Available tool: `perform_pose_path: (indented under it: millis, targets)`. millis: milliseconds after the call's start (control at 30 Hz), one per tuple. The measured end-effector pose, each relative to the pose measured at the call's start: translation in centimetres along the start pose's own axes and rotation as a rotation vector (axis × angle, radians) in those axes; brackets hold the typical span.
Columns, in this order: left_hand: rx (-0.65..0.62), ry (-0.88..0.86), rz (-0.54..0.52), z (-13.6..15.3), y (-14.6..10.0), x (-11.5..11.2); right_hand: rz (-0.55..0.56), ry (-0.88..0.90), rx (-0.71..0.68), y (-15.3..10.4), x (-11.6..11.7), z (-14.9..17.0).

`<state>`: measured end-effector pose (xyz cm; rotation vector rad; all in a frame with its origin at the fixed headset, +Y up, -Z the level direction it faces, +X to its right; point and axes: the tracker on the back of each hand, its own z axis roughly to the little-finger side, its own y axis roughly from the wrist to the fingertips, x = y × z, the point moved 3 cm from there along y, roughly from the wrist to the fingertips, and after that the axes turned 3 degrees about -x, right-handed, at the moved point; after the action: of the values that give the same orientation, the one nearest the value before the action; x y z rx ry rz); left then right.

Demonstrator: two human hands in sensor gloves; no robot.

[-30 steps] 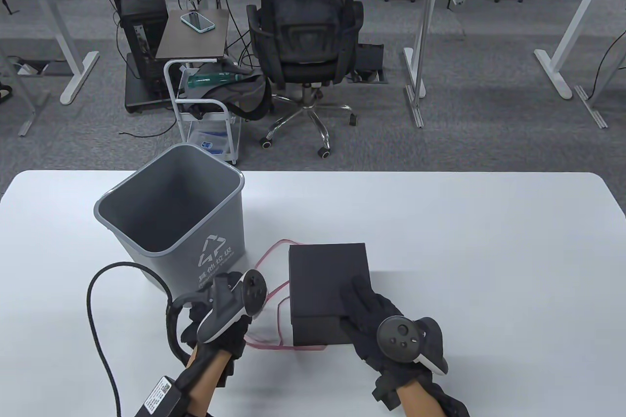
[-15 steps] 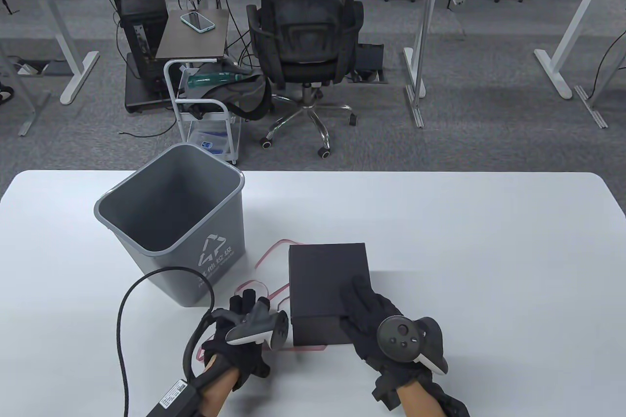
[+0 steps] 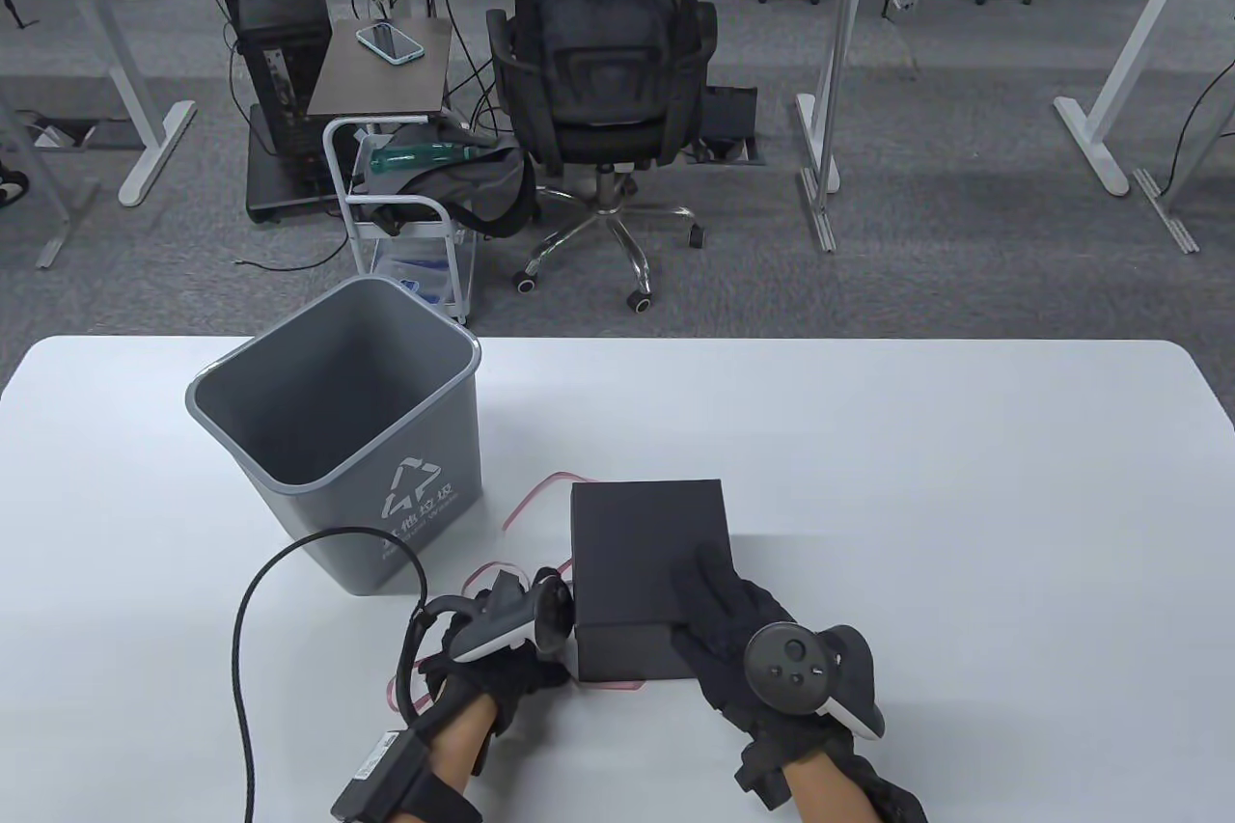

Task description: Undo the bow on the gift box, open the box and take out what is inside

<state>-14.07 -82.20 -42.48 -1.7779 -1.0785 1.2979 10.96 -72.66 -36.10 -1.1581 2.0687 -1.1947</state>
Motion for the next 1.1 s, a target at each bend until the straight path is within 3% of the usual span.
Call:
perform_pose_path:
  millis: [333, 667, 1100]
  targets:
    - [0.065, -0.009, -0.248, -0.1, -1.0, 0.8, 0.011, 0.003, -0.005, -0.1, 0.1, 0.1]
    - [0.215, -0.049, -0.269, 0.7, -1.5, 0.7, 0.025, -0.002, 0.004, -0.3, 0.1, 0.4]
    - [0.530, -0.148, -0.254, 6.8, -2.5, -0.4, 0.031, 0.002, 0.059, -0.7, -0.8, 1.4]
